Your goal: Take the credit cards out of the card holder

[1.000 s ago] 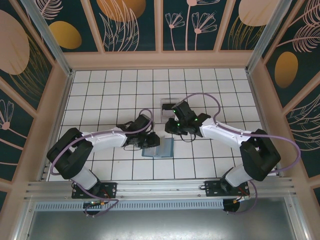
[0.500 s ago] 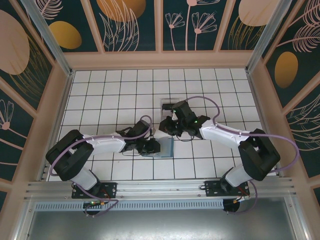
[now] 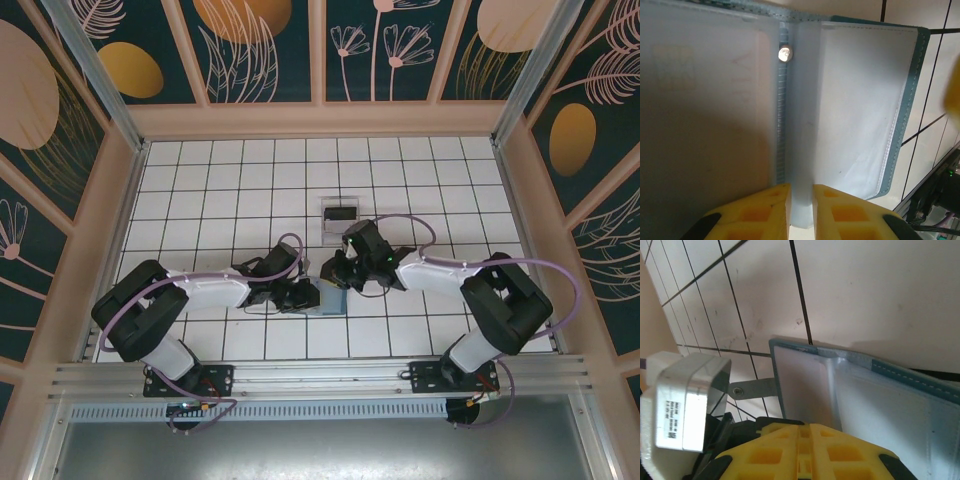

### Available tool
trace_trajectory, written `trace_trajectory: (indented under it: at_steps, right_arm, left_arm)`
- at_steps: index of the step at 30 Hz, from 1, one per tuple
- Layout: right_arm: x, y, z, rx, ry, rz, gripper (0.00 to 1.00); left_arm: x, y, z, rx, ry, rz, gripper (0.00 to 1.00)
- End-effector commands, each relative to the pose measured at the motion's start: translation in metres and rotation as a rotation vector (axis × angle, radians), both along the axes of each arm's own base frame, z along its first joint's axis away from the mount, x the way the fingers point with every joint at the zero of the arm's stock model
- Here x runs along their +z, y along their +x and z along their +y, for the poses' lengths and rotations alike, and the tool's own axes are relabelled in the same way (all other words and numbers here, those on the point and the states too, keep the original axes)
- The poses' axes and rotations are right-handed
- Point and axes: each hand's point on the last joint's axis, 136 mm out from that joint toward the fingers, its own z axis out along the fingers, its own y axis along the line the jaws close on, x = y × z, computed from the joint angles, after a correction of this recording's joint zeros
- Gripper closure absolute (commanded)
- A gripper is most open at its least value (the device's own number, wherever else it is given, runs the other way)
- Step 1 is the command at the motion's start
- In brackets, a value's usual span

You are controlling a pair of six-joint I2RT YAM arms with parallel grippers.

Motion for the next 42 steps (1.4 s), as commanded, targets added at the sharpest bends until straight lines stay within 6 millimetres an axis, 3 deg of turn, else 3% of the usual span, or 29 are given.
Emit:
trace_trajectory:
  at_steps: [1, 8, 13, 22, 32, 42]
  right_arm:
    - [0.001, 0.001, 0.012, 0.002, 0.046, 0.004, 0.86]
    - [-0.007, -0.001, 0.019, 0.018, 0.033, 0.016, 0.88]
    - [-0.015, -0.009, 0.014, 0.021, 0.010, 0.026, 0.89]
    - [-0.017, -0.018, 0.012, 0.030, -0.013, 0.028, 0.89]
    - [-0.026, -0.027, 0.014, 0.042, -0.039, 0.030, 0.89]
    - [-0.031, -0.028, 0.022, 0.095, -0.032, 0.022, 0.83]
  left_arm:
    - [0.005, 0.001, 0.000, 0.015, -0.009, -0.020, 0.80]
    - [0.018, 0.009, 0.004, 0.040, 0.004, -0.078, 0.76]
    - [0.029, 0.017, 0.013, 0.085, 0.038, -0.123, 0.74]
    - [0.042, 0.033, 0.046, 0.173, 0.173, -0.214, 0.72]
    - [0.024, 0.050, 0.063, 0.158, 0.210, -0.191, 0.72]
    - [0.014, 0.058, 0.058, 0.108, 0.228, -0.173, 0.74]
